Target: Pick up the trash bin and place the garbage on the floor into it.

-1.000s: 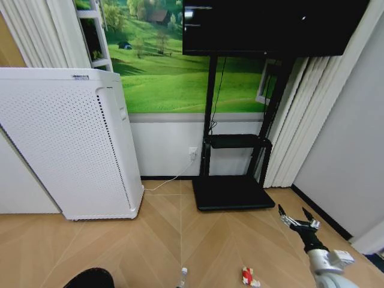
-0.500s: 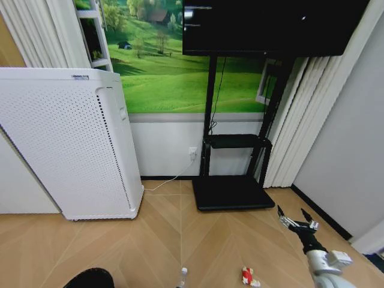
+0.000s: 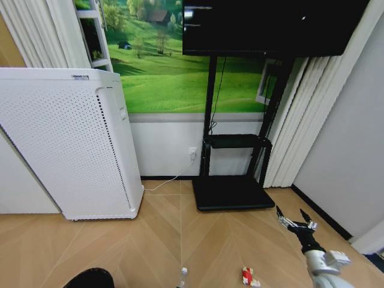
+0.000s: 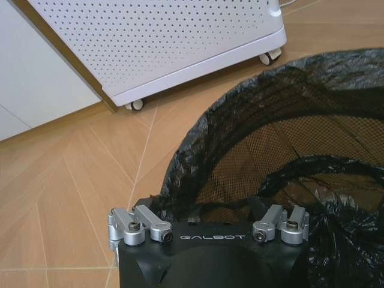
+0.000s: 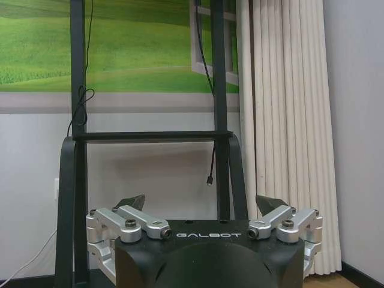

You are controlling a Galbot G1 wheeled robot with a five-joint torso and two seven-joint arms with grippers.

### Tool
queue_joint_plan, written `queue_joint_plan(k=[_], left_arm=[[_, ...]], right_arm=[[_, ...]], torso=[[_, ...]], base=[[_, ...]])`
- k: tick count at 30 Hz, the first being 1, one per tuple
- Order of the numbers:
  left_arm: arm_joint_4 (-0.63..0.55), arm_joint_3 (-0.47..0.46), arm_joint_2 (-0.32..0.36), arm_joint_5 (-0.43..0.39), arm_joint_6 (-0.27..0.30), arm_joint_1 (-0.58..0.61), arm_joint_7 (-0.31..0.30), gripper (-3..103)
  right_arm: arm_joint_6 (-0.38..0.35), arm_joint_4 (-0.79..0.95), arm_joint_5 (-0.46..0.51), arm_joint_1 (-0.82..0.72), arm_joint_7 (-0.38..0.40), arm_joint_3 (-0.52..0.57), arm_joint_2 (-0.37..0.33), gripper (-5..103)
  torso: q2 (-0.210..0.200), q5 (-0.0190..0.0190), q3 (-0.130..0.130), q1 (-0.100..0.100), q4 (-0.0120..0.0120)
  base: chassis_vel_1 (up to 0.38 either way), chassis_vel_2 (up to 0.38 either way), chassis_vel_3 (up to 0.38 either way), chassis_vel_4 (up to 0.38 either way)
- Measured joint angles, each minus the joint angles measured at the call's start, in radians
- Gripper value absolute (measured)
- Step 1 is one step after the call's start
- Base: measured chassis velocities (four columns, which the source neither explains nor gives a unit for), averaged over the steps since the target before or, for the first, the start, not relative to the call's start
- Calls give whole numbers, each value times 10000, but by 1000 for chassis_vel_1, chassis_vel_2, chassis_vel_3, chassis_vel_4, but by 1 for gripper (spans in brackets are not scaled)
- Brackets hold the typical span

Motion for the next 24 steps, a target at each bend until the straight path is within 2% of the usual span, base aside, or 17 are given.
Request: queue_joint_plan(k=[10, 15, 18, 19, 20, 24], left_arm=[[318, 71, -35, 99, -81, -254, 58, 83], [329, 92, -36, 187, -151, -329, 209, 72], [374, 109, -33, 231, -292, -346, 351, 56], [374, 109, -33, 231, -292, -346, 351, 56], [388, 95, -31, 232, -316, -348, 356, 50], [397, 91, -45, 241, -350, -350, 362, 43]], right_arm=[[-1, 8, -9, -23, -4, -2, -3, 100], [2, 11, -9, -39, -6, 19, -14, 100], [11, 7, -10, -37, -6, 30, -29, 100], [11, 7, -10, -37, -6, 30, -29, 100], [13, 3, -10, -35, -8, 30, -31, 100], [16, 0, -10, -28, -9, 28, -31, 100]], torso=[[0, 0, 0, 0, -1], [1, 4, 0, 0, -1], [1, 4, 0, 0, 0], [1, 4, 0, 0, 0], [2, 9, -1, 0, 0], [3, 12, -1, 0, 2]], base=[[0, 0, 0, 0], [0, 0, 0, 0], [0, 0, 0, 0], [0, 0, 0, 0], [0, 0, 0, 0], [0, 0, 0, 0]])
